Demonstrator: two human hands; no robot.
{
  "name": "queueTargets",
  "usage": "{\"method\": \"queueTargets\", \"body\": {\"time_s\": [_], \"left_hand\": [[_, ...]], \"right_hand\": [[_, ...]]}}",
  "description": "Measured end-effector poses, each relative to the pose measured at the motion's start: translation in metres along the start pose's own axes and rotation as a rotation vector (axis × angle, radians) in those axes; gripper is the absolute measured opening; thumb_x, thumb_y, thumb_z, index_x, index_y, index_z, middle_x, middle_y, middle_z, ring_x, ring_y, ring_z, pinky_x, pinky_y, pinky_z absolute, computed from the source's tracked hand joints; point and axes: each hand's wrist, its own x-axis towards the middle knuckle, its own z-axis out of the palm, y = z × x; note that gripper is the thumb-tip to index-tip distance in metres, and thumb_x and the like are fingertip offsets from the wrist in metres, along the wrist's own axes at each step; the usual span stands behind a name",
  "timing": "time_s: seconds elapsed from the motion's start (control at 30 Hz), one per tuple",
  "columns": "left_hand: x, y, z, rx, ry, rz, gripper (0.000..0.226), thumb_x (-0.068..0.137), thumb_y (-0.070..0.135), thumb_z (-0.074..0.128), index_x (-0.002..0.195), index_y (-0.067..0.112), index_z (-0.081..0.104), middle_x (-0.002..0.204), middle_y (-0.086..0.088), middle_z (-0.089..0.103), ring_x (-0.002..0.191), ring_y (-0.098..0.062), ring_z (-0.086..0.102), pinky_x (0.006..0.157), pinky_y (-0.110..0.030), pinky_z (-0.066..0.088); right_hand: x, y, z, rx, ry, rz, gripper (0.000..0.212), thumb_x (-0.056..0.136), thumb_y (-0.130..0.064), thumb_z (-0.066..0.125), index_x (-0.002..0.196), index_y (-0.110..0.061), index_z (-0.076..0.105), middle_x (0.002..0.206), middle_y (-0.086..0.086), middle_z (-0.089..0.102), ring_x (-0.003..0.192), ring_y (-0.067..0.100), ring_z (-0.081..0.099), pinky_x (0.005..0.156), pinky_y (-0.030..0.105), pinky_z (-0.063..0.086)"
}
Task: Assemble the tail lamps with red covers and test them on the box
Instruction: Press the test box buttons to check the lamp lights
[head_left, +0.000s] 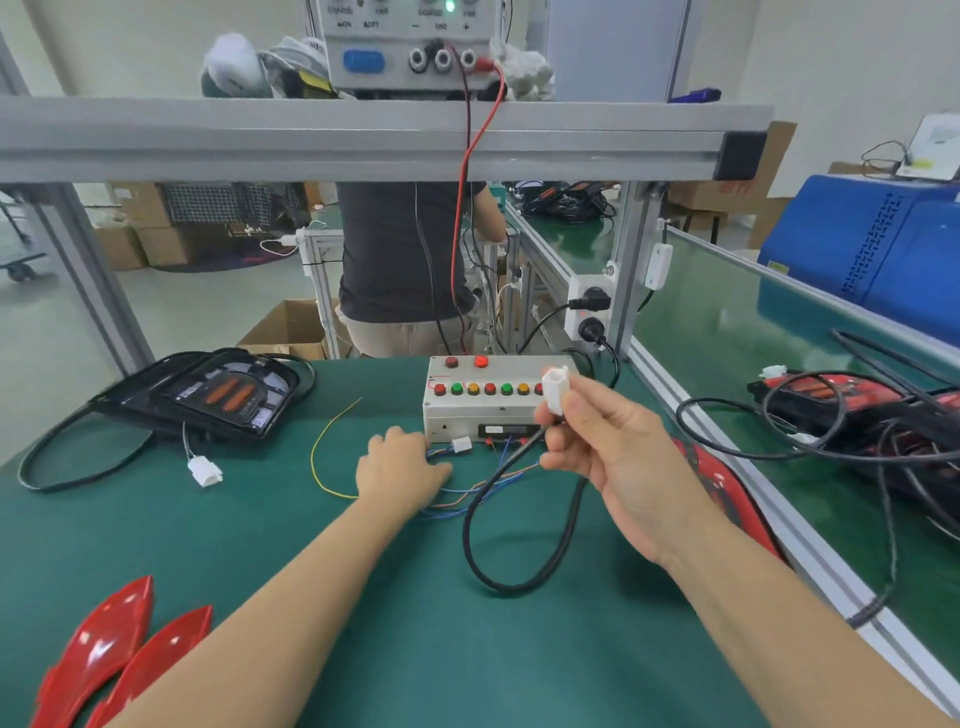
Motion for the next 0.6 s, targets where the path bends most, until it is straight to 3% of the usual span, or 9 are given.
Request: {"method": "queueTargets", "body": {"time_s": [0.1,0.17,0.23,0.33,0.47,0.53,0.6], "left_hand": [[0.009,0.002,0.009,0.001,0.03,-0.009,0.025,0.09,0.023,0.053,0.11,0.013,0.061,0.113,-0.009,0.056,0.105,-0.029,0.054,0.076,-0.033,0.043],[0.013,0.002,0.006,-0.097,0.02,0.008,0.02,0.088,0.011,0.052,0.099,0.01,0.068,0.094,-0.009,0.064,0.09,-0.031,0.059,0.069,-0.03,0.044],[0.011,-0.001,-0.002,-0.298,0.043,0.047,0.019,0.087,0.007,0.052,0.089,0.011,0.071,0.073,-0.007,0.06,0.071,-0.026,0.054,0.061,-0.027,0.041],[-0.002,-0.006,-0.015,-0.709,0.109,0.131,0.024,0.088,0.001,0.051,0.091,0.016,0.07,0.066,0.002,0.063,0.051,-0.008,0.047,0.055,-0.023,0.037],[-0.027,-0.003,-0.027,-1.02,0.021,0.332,0.033,0.09,0.0,0.053,0.089,0.027,0.071,0.075,0.012,0.072,0.062,0.003,0.056,0.066,-0.009,0.042],[-0.032,0.001,-0.029,-1.04,-0.01,0.379,0.021,0.089,0.008,0.061,0.086,0.023,0.074,0.082,0.005,0.072,0.078,-0.005,0.06,0.079,-0.018,0.046],[-0.033,0.004,-0.028,-1.025,-0.016,0.389,0.014,0.087,0.011,0.065,0.081,0.02,0.075,0.081,0.0,0.071,0.08,-0.014,0.056,0.083,-0.032,0.046]], "right_hand": [[0.002,0.005,0.0,-0.128,0.013,0.024,0.022,0.097,-0.008,0.051,0.112,-0.013,0.067,0.076,0.0,0.063,0.057,0.005,0.053,0.055,0.019,0.052],[0.004,0.008,-0.002,-0.175,0.036,0.047,0.017,0.095,-0.007,0.055,0.109,-0.011,0.063,0.074,0.002,0.064,0.054,0.006,0.054,0.053,0.02,0.052],[0.006,0.011,-0.005,-0.223,0.058,0.062,0.009,0.093,-0.006,0.059,0.099,-0.012,0.063,0.072,0.003,0.065,0.053,0.007,0.054,0.052,0.022,0.053],[0.009,0.018,-0.008,-0.298,0.088,0.083,0.008,0.091,-0.005,0.062,0.09,-0.012,0.065,0.07,0.004,0.067,0.051,0.007,0.054,0.052,0.023,0.054],[0.014,0.027,-0.007,-0.382,0.113,0.1,0.005,0.089,-0.005,0.064,0.087,-0.009,0.067,0.069,0.005,0.066,0.049,0.006,0.052,0.05,0.022,0.052],[0.016,0.028,-0.004,-0.428,0.108,0.094,0.004,0.089,-0.005,0.065,0.087,-0.008,0.067,0.068,0.006,0.065,0.048,0.006,0.052,0.049,0.022,0.052],[0.016,0.027,-0.003,-0.484,0.098,0.085,0.004,0.089,-0.006,0.066,0.086,-0.008,0.067,0.068,0.006,0.065,0.046,0.005,0.051,0.048,0.022,0.051]]}}
